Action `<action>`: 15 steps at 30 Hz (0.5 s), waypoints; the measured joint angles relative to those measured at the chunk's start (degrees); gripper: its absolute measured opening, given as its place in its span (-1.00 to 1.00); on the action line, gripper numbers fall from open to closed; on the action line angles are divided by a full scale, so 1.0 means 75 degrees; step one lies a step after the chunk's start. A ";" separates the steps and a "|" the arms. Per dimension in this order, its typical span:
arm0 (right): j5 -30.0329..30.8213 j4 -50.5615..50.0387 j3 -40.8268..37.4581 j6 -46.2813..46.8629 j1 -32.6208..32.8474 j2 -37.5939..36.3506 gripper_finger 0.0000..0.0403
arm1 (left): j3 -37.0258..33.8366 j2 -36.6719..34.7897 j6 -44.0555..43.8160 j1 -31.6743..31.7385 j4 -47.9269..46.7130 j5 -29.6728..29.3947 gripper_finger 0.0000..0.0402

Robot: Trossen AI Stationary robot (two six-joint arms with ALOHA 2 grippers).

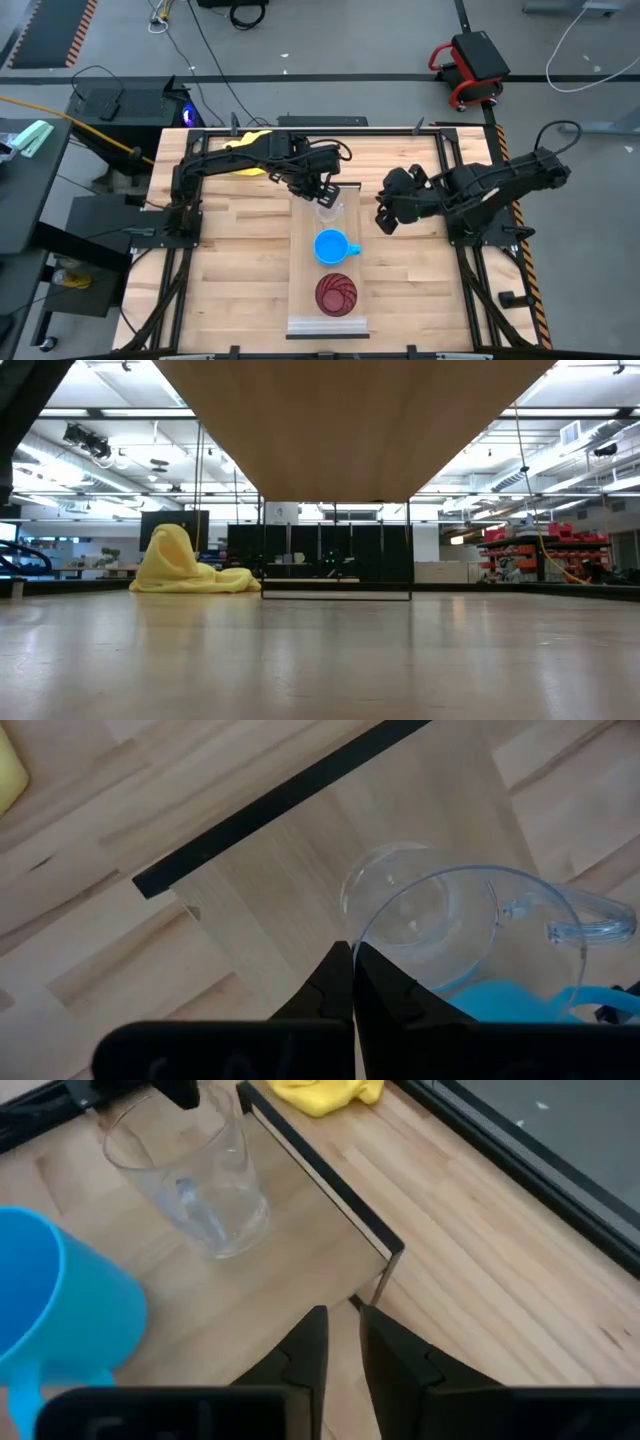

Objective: Stack small to large cups/mugs on shelf
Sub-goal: Put the transparent cup on the shelf

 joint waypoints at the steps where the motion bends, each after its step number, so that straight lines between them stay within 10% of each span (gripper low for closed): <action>1: -0.0006 0.0042 0.0000 -0.0024 -0.0044 -0.0011 -0.68 | 0.0000 -0.0006 -0.0002 0.0000 -0.0031 -0.0002 -0.98; 15: -0.0111 0.5209 -0.3799 -0.1010 0.0074 -0.2349 -0.88 | 0.0000 -0.0006 0.0007 -0.0003 -0.0285 -0.0004 -0.98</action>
